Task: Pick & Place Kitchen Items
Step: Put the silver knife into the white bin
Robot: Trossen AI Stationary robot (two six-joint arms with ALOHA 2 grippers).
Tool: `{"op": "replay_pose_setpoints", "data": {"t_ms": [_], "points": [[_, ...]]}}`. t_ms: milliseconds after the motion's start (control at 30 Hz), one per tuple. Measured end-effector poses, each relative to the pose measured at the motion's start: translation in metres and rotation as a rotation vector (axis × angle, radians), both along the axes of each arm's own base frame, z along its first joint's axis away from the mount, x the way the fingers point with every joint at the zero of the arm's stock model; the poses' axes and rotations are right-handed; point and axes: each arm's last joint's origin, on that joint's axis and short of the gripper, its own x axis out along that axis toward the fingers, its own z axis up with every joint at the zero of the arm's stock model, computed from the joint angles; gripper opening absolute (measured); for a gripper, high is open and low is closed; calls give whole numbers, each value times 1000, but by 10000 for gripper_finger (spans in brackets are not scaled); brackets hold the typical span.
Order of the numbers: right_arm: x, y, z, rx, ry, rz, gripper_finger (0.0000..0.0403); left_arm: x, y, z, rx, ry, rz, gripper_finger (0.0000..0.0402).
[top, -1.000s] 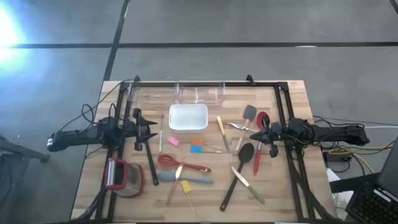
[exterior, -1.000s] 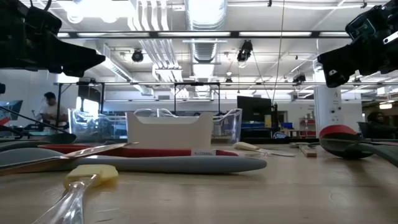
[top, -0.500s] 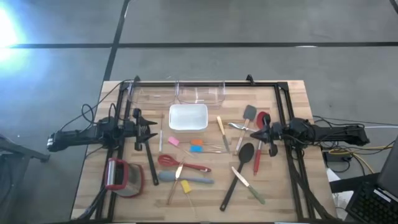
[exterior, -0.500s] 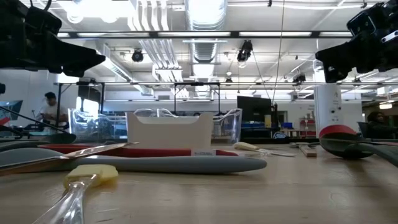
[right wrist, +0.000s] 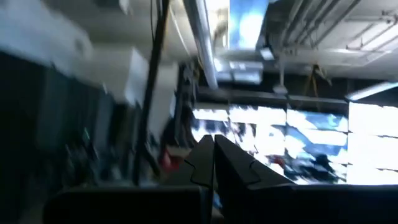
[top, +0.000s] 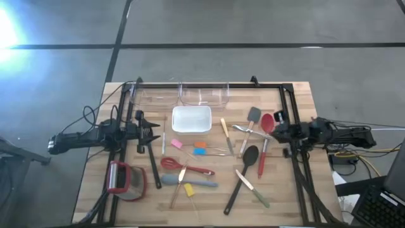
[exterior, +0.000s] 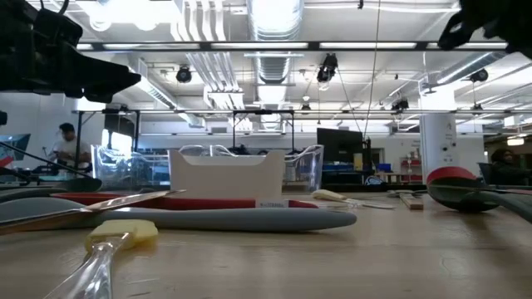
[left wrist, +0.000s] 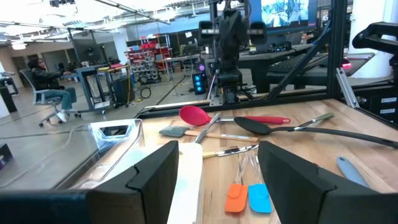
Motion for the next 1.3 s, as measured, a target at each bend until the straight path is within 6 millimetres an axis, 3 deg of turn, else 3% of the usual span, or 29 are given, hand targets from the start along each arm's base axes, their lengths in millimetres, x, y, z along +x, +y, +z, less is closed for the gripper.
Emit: {"op": "replay_pose_setpoints", "data": {"t_ms": [200, 433, 633, 767, 1000, 1300], "points": [[-4, -1, 15, 108, -62, 21, 8, 0, 0, 0, 0, 0, 0, 227], [13, -10, 34, 203, 554, -289, 8, 0, 0, 0, 0, 0, 0, 227], [22, -12, 57, 259, 912, -410, 11, 0, 0, 0, 0, 0, 0, 227], [30, -13, 65, 267, 1102, -454, 34, 0, 0, 0, 0, 0, 0, 227], [49, -14, 61, 260, 1354, -547, 100, 0, 0, 0, 0, 0, 0, 227], [70, -14, 35, 209, 1578, -578, 164, 0, 0, 0, 0, 0, 0, 227]]}}
